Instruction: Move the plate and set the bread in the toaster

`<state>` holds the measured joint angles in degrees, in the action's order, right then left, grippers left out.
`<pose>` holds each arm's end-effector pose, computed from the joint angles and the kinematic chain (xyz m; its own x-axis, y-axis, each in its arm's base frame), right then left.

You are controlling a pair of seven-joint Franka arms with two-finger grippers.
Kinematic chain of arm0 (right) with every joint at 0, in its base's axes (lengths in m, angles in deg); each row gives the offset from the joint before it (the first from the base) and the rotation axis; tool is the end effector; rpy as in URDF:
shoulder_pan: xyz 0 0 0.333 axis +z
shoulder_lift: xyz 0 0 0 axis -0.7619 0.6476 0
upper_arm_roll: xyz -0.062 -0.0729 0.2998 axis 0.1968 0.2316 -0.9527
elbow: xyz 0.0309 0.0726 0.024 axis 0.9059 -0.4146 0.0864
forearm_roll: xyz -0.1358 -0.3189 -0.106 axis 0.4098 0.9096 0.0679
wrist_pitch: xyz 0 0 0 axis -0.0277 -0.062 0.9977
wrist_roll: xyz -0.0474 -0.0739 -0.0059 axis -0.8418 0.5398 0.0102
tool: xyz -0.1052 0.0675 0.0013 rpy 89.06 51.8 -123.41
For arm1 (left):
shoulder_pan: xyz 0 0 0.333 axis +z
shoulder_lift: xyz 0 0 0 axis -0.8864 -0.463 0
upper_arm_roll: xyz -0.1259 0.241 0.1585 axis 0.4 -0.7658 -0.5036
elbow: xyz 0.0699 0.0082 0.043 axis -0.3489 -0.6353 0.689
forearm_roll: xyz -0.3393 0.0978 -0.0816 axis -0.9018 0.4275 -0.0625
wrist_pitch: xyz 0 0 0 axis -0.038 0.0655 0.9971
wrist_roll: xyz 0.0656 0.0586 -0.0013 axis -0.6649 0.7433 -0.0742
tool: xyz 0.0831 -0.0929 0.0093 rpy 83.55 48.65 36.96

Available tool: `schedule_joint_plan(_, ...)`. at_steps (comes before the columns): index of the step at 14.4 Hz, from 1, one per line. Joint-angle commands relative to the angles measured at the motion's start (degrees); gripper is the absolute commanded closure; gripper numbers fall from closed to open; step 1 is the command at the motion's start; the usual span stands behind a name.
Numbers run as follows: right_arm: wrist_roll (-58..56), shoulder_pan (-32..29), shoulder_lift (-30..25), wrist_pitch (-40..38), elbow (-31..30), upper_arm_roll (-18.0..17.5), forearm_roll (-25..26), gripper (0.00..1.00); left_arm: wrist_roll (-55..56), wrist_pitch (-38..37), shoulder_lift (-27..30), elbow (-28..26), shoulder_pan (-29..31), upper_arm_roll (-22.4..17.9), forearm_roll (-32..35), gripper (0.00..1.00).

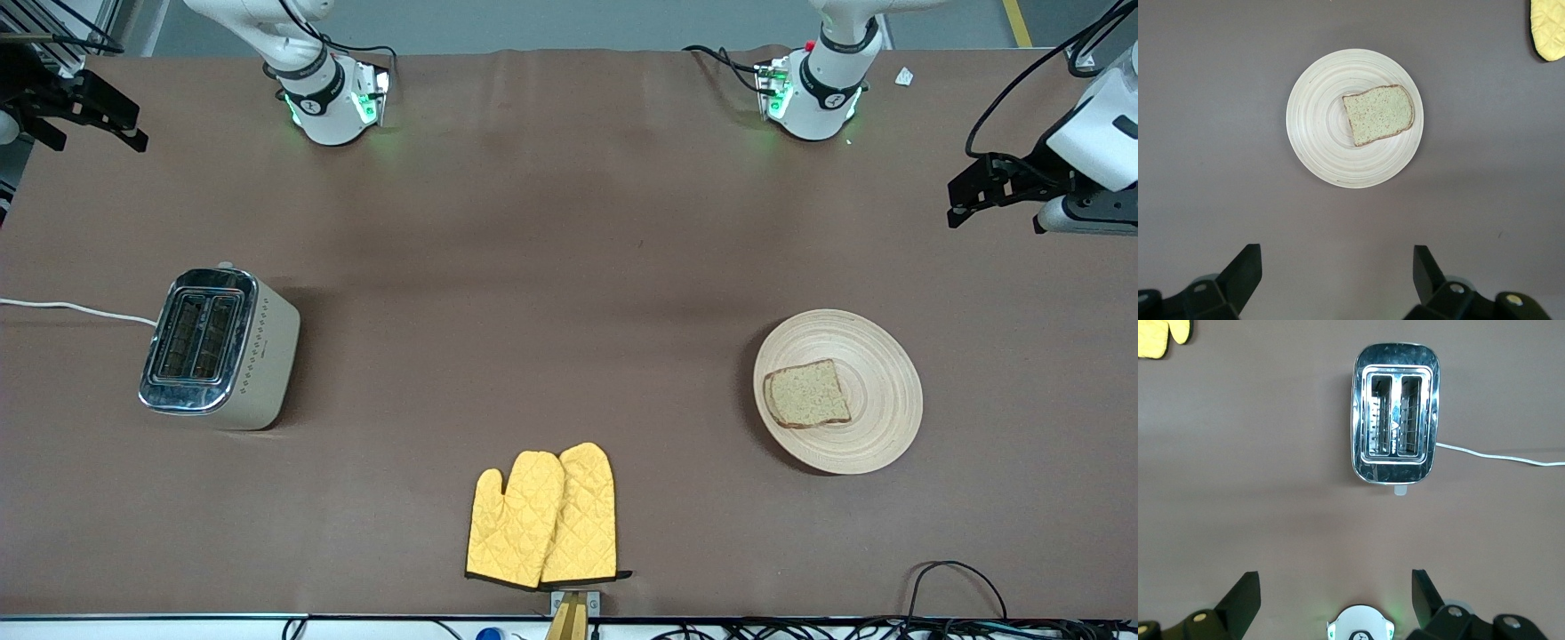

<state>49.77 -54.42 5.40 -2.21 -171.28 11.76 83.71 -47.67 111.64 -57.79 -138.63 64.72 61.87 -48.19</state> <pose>0.4339 0.0079 0.6590 0.9983 -0.0308 -0.0485 -0.0310 -0.9995 -0.0035 0.5080 -0.0598 0.6236 0.9936 -0.1113 0.0199 -0.1110 -0.9937 -0.0159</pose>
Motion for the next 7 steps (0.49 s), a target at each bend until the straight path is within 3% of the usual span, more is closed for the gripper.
schedule_joint_plan(1, 0.21, -0.32, -0.71, 2.72, -1.34, -0.16, -0.71, 0.0, -0.11, -1.23, -0.48, 1.61, 0.08, -0.02, 0.35, 0.0)
schedule_joint_plan(7, 0.91, -0.49, 2.89, 2.38, 3.58, -0.25, -0.19, 0.0, -0.02, -1.23, -1.61, 3.01, -0.36, 0.07, 1.83, 0.0)
